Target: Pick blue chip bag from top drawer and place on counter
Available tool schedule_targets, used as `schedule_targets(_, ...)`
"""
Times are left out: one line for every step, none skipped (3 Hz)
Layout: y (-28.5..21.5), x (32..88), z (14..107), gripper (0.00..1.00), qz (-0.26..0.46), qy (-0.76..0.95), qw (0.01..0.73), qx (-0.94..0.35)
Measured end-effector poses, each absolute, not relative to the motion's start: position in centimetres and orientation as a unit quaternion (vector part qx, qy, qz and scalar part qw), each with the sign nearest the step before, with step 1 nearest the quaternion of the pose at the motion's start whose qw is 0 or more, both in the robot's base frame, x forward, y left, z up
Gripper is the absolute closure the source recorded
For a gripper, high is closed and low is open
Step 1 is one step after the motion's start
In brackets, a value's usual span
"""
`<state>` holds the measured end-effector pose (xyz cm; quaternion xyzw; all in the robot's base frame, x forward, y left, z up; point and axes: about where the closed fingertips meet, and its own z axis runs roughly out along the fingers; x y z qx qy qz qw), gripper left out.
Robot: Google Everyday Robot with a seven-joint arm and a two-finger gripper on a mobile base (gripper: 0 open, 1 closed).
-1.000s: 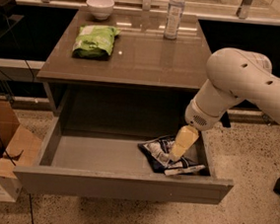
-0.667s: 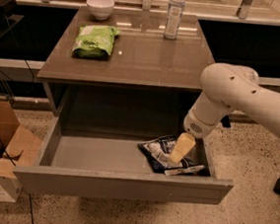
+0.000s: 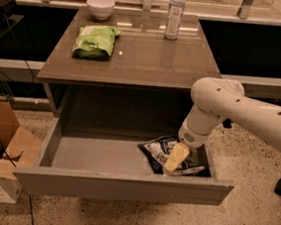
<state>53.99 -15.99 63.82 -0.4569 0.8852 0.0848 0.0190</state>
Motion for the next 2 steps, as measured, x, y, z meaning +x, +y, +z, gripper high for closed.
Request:
schedule_targets(-15.69,53.82,62.76,0.16,0.091,0.889,0.009,-0.448)
schedule_targets(-15.63,53.74,62.95,0.40,0.092,0.890,0.007,-0.447)
